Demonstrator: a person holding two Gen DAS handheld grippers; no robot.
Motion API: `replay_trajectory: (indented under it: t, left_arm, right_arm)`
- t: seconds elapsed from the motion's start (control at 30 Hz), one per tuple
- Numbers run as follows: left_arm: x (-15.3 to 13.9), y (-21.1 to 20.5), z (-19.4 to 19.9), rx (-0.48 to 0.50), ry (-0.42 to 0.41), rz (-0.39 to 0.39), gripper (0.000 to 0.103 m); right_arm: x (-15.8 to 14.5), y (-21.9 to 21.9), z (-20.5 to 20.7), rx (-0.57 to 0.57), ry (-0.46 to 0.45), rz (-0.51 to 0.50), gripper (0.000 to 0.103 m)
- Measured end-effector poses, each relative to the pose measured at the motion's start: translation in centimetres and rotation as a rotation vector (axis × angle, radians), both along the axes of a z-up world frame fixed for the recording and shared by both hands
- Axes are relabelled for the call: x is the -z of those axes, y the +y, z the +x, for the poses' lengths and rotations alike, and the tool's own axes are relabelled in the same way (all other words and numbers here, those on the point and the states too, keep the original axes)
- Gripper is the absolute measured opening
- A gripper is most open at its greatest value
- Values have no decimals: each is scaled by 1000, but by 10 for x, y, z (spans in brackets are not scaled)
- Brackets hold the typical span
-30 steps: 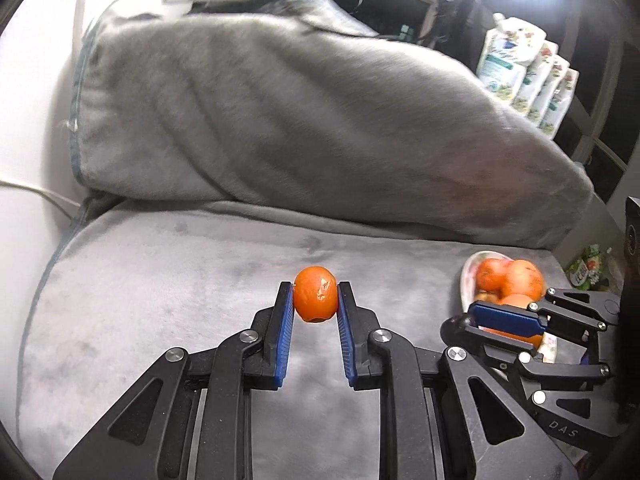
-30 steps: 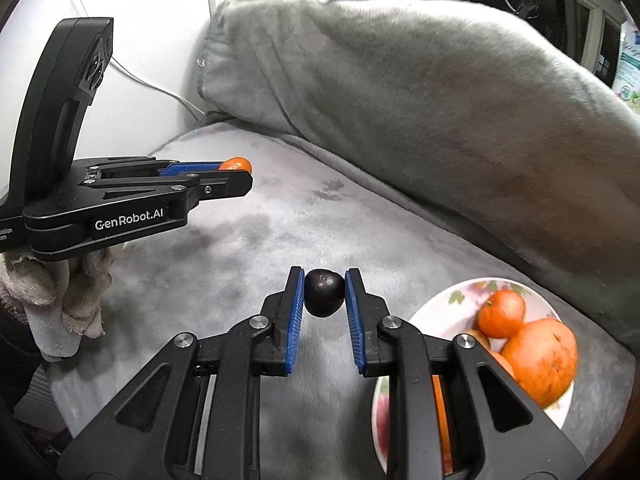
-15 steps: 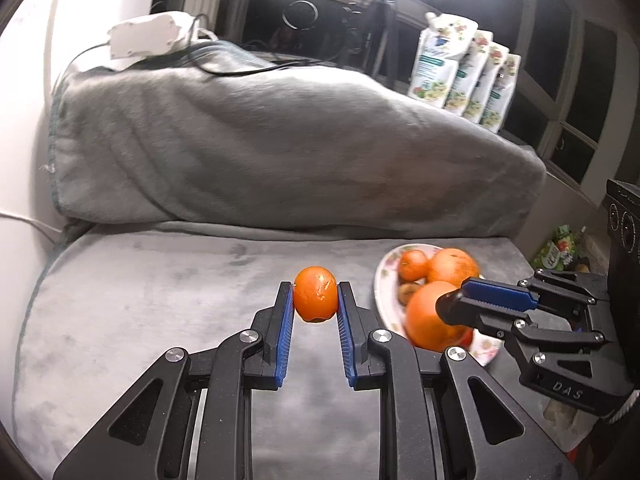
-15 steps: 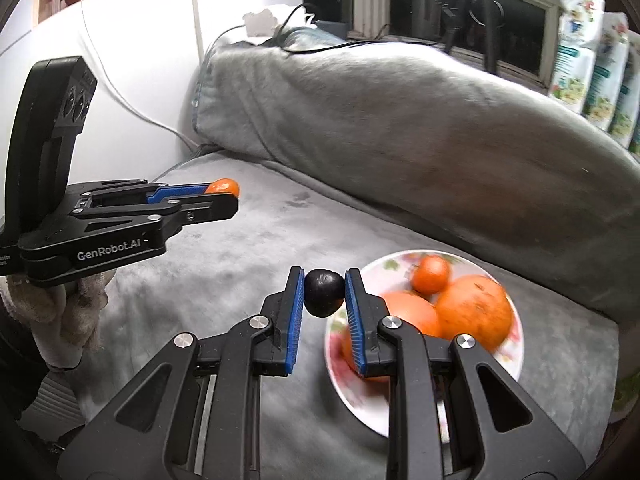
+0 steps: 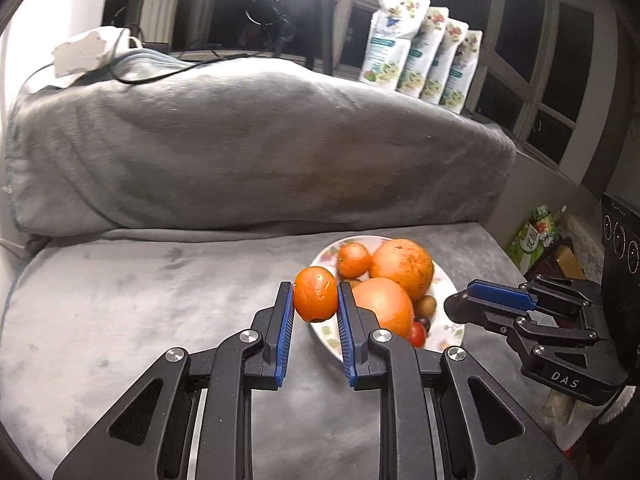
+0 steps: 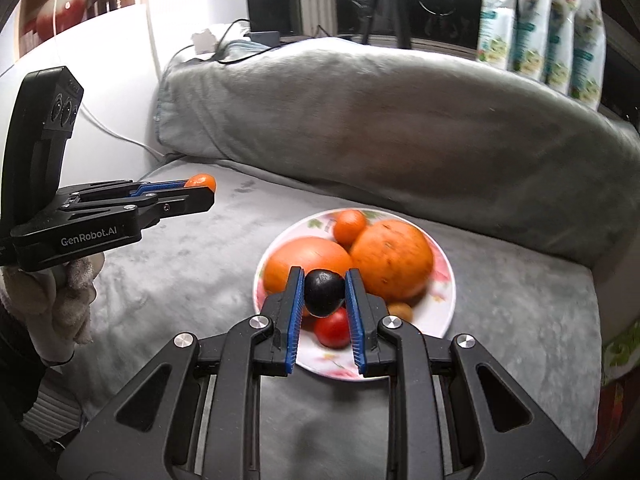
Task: Organize fruits
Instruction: 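Carry the dark fruit in the right gripper while the left carries the small orange fruit over the plate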
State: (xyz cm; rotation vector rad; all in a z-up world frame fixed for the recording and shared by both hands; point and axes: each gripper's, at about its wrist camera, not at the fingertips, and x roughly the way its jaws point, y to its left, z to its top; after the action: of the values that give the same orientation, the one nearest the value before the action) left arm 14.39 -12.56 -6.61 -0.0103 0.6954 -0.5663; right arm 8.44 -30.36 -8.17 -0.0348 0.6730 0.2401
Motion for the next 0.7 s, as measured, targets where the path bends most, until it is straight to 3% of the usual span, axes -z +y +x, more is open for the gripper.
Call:
replay_trajectory:
  t: [0.7]
  left_arm:
    - [17,-40,36,40,93,3,19]
  right_arm:
    - [25,-27,2,30,28,71,22]
